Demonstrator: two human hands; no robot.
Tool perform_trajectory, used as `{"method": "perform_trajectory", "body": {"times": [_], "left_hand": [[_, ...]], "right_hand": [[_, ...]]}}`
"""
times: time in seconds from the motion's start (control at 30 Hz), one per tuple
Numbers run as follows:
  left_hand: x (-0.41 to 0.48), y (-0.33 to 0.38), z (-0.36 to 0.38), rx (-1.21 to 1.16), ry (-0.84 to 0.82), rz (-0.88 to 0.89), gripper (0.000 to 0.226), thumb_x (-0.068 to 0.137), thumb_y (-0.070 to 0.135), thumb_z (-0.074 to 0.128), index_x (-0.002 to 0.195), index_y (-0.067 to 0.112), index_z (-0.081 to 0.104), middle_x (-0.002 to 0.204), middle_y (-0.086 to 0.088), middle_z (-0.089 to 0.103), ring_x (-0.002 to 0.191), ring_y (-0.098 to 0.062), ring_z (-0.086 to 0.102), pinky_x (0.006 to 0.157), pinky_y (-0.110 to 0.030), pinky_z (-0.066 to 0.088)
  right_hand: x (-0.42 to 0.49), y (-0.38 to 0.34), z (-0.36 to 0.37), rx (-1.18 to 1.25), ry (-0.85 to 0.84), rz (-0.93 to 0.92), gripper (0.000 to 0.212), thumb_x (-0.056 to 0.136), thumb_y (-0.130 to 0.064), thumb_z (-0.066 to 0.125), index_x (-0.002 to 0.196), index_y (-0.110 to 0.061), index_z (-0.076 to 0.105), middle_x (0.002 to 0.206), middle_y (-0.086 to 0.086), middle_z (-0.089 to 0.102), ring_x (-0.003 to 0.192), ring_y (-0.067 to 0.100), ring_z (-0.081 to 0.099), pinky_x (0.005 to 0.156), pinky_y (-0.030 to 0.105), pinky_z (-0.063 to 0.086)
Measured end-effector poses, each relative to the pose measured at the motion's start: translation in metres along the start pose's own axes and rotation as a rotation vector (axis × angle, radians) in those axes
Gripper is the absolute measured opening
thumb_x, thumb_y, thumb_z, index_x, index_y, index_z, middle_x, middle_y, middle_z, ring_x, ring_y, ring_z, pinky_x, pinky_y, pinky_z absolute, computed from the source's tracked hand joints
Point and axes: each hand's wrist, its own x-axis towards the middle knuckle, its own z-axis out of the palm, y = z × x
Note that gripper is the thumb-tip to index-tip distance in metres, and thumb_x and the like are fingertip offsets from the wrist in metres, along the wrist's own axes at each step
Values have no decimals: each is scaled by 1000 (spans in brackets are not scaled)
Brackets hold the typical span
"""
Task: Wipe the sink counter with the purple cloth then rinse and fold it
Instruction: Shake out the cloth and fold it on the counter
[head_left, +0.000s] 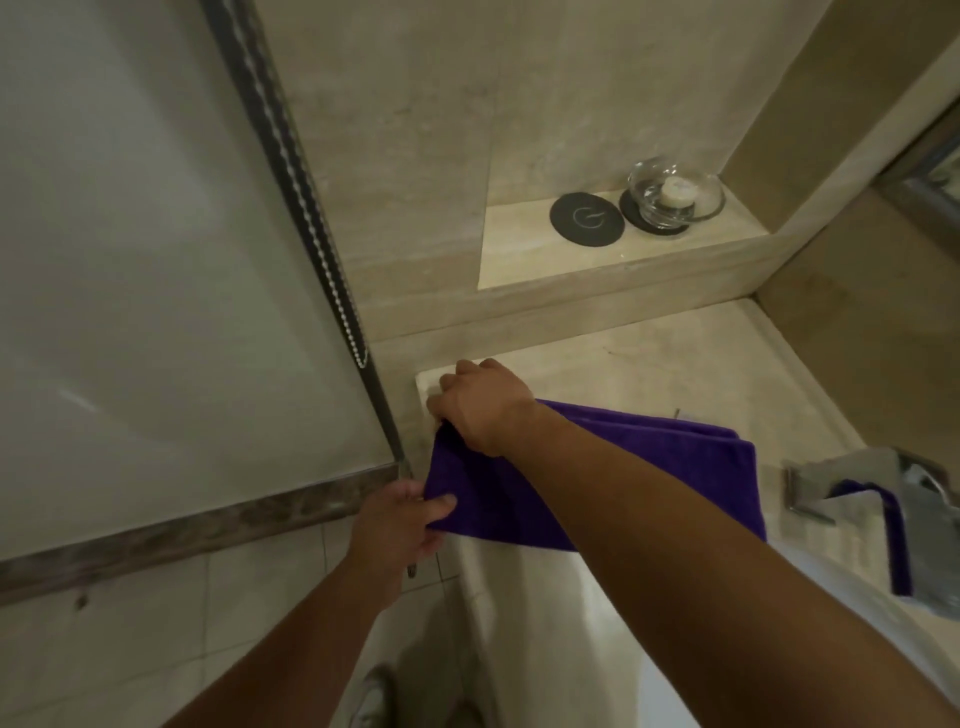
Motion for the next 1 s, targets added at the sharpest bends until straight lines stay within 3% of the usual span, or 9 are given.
{"method": "perform_trajectory", "body": {"times": [0.17, 0.27, 0.33, 0.4, 0.5, 0.7, 0.83, 1.0], "left_hand": [[0, 33, -15, 64, 83, 142, 19, 81, -2, 74, 98, 1, 67, 92, -17, 72, 74, -24, 66, 66, -33, 53], [7, 62, -36, 306, 138, 296, 27, 77, 3, 80, 102, 6, 73, 92, -13, 74, 81, -25, 71, 66, -28, 55], [4, 88, -47, 612, 99, 434, 27, 75, 11, 83, 101, 14, 77, 87, -3, 74, 82, -17, 70, 69, -22, 50], [-11, 122, -46, 845, -7, 521, 25, 74, 16, 85, 98, 19, 78, 77, 11, 71, 69, 3, 64, 64, -11, 45], [-42, 173, -28, 1024, -172, 591, 20, 74, 20, 86, 92, 24, 78, 64, 20, 66, 61, 6, 59, 57, -9, 41], [-101, 254, 28, 1069, -86, 910, 24, 77, 20, 83, 100, 15, 78, 87, -1, 73, 79, -11, 61, 71, -22, 45], [-140, 281, 51, 1041, 59, 1171, 22, 87, 24, 74, 108, 16, 76, 97, -3, 74, 89, -17, 65, 80, -26, 47], [-183, 287, 54, 1049, 200, 1262, 23, 88, 31, 71, 110, 24, 75, 99, 3, 74, 91, -17, 66, 85, -35, 53]], "right_hand": [[-14, 25, -13, -2, 32, 79, 32, 94, -27, 54, 124, -22, 63, 128, 7, 52, 119, 26, 46, 96, 40, 39], [-22, 44, -24, 82, 80, 94, 29, 93, -27, 55, 120, -23, 66, 125, 4, 56, 114, 26, 49, 88, 38, 42], [-33, 54, -37, 132, 83, 105, 27, 94, -25, 52, 118, -24, 66, 118, 4, 64, 108, 27, 55, 80, 36, 46], [-50, 64, -55, 139, 69, 129, 25, 96, -24, 51, 116, -25, 66, 110, 6, 68, 100, 29, 61, 76, 37, 50], [-84, 85, -93, 94, 86, 174, 22, 96, -24, 51, 113, -26, 65, 104, 7, 67, 92, 28, 61, 78, 40, 54], [-170, 131, -176, 6, 216, 344, 25, 99, -26, 47, 119, -32, 61, 101, 10, 65, 89, 31, 61, 77, 42, 54], [-218, 139, -205, 11, 353, 493, 25, 100, -28, 47, 119, -31, 63, 102, 9, 67, 90, 34, 61, 66, 36, 46], [-252, 122, -221, 21, 429, 516, 24, 100, -27, 44, 116, -32, 62, 95, 5, 68, 84, 31, 62, 69, 41, 55]]}}
